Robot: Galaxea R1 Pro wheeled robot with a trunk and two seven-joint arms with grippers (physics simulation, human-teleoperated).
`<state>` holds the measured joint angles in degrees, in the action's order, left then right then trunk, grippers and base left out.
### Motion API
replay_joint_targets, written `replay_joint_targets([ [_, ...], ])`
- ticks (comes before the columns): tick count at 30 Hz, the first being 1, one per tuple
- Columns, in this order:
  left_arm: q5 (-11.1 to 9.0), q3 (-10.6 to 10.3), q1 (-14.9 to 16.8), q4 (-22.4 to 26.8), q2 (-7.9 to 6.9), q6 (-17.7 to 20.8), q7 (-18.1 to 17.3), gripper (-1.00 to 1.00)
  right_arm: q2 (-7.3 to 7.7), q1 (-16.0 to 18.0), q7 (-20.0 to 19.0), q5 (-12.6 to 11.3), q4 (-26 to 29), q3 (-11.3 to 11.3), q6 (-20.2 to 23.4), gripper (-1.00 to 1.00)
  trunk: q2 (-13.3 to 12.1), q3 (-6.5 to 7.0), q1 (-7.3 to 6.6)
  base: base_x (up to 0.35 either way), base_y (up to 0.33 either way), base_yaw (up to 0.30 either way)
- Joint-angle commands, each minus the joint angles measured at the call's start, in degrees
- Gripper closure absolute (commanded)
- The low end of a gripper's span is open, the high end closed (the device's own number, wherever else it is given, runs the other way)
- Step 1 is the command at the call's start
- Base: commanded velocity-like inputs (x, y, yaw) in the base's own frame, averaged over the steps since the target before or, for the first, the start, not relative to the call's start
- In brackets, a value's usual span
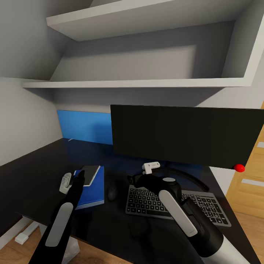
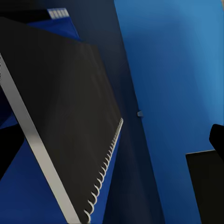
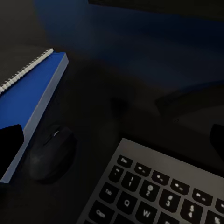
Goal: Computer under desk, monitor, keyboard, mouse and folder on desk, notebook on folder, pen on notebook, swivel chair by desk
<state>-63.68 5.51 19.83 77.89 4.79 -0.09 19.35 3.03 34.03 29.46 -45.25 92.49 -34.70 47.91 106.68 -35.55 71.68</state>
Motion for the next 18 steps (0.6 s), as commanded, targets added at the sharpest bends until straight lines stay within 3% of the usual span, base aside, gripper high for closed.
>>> replay_joint_targets([
  [1, -0.5, 0.1, 0.0, 0.1, 0.04, 0.0, 0.2, -1.0, 0.03, 0.1, 0.6, -0.5, 0.1, -0.1, 0.0, -1.0, 0.0, -0.06, -0.01, 0.0, 0.0, 0.0],
  [18, -0.7, 0.0, 0.0, 0.3, 0.05, -0.3, -0.4, -1.0, -0.04, 0.1, 0.7, -0.6, 0.1, -0.2, 0.2, -1.0, 0.0, -0.06, -0.01, -0.008, 0.0, 0.0],
])
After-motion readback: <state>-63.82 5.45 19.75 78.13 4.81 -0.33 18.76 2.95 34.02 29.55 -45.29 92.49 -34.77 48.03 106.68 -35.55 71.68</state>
